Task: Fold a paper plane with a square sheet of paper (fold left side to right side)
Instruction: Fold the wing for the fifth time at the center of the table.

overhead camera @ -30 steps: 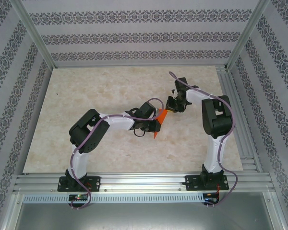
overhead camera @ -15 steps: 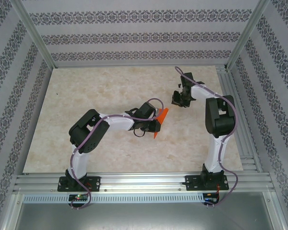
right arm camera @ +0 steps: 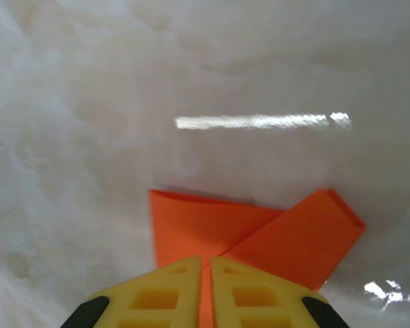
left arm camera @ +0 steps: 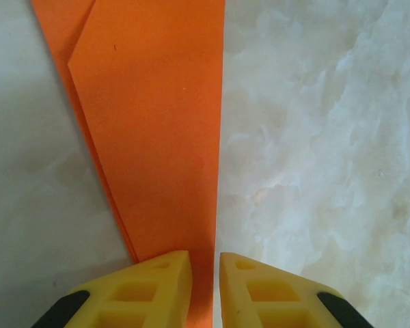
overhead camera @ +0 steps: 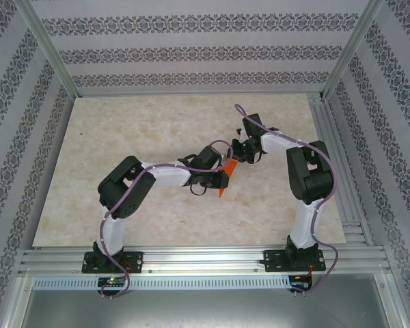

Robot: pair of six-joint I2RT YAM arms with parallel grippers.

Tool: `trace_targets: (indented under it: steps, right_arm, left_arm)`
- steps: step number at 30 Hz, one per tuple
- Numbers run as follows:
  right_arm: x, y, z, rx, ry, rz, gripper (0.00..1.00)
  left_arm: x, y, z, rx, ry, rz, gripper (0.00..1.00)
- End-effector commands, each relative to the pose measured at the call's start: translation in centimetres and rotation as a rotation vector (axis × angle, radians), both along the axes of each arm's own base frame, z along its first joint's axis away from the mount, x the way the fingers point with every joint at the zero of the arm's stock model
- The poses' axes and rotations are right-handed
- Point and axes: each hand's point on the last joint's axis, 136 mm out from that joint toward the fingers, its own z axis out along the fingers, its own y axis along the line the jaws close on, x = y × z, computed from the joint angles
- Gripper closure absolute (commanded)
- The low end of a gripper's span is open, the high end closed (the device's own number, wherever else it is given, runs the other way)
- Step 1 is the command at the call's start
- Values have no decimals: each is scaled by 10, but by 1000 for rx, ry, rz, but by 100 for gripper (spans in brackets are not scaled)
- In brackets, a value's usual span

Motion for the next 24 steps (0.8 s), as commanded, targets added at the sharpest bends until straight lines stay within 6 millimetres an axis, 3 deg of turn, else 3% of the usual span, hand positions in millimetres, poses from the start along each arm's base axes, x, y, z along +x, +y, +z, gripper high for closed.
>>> trace_targets:
  steps: [1, 6, 12, 24]
  right_arm:
    - [-1, -4, -18, -11, 32, -26, 88]
    - [-13, -14, -36, -64, 72, -26, 88]
    - [-18, -17, -42, -75, 79, -24, 88]
    - [-21, -17, -41, -75, 80, -22, 88]
  left_arm:
    - [-55, 36, -56, 192, 205, -35, 77]
    - [-41, 21, -25, 122, 159, -49, 76]
    - [-21, -2, 18, 10, 93, -80, 76]
    - [12, -16, 26, -64, 57, -79, 82]
